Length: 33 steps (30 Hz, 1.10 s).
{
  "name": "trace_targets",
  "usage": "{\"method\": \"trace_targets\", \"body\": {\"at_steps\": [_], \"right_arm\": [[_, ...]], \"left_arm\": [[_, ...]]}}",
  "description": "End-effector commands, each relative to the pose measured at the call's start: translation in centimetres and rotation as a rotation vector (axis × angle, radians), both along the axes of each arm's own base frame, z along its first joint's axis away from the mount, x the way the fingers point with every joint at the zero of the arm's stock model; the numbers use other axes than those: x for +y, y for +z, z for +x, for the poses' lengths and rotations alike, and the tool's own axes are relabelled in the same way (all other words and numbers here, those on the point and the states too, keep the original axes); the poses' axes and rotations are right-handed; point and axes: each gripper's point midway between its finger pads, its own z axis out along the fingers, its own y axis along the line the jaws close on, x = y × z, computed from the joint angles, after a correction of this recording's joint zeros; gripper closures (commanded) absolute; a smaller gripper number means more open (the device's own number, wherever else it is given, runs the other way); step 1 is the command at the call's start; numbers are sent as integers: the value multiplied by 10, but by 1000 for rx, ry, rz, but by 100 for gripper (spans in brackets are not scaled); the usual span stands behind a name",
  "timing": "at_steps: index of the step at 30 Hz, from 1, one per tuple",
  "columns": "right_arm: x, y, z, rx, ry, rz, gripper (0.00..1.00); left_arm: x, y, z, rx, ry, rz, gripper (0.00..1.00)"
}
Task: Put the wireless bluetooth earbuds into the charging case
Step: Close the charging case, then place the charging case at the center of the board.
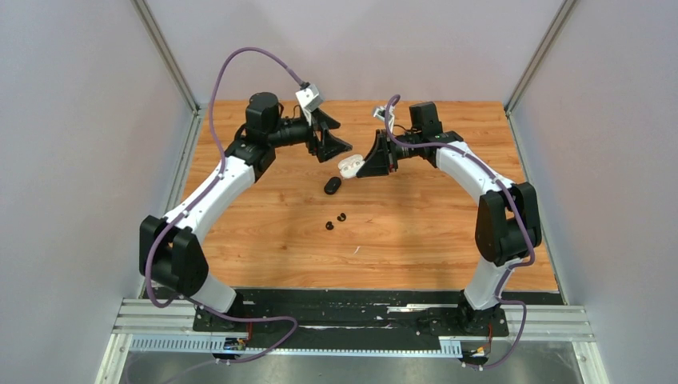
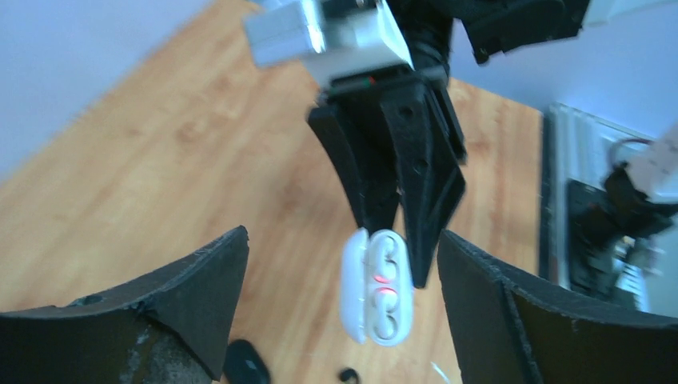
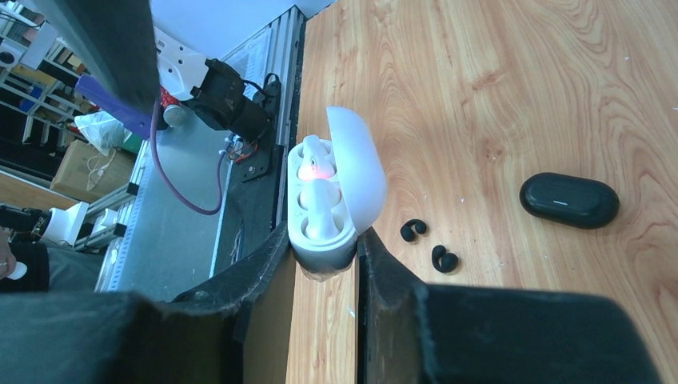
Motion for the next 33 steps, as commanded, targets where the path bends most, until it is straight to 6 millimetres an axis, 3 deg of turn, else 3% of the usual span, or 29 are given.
{"method": "trace_targets", "body": {"at_steps": [1, 9, 12, 14, 16, 18, 21, 23, 25, 28, 30, 33], "right_arm": [[2, 18, 8, -68, 21, 45, 100], [-1, 11, 33, 15, -60, 31, 100], [0, 4, 45, 52, -108, 13, 100], [-1, -3, 50, 90, -133, -1, 100], [-3, -9, 54, 121, -146, -1, 100], [-8, -17, 58, 136, -172, -16, 100], [-29, -53, 66, 222, -300, -123, 100], [-54, -79, 68, 325, -409, -185, 100], [-72, -98, 60, 412, -455, -224, 100], [-89, -124, 47, 489, -505, -291, 100], [-95, -142, 39, 527, -515, -330, 100], [-103, -169, 30, 599, -545, -390, 96]], "left_arm": [[-15, -32, -31, 253, -188, -12, 6], [-21, -34, -48, 249, -353, 27, 10], [-20, -21, -55, 180, -392, 21, 16], [-21, -11, -59, 96, -398, 25, 15], [-20, -10, -56, 79, -379, 36, 15], [-15, -17, -36, 75, -263, 89, 15], [13, -18, 12, 40, 31, 134, 12], [39, -23, 39, 60, 216, 159, 9], [62, -29, 54, 105, 337, 183, 8], [83, -30, 60, 200, 426, 224, 3], [88, -50, 51, 334, 429, 292, 1], [93, -68, 42, 380, 450, 293, 0]]}}
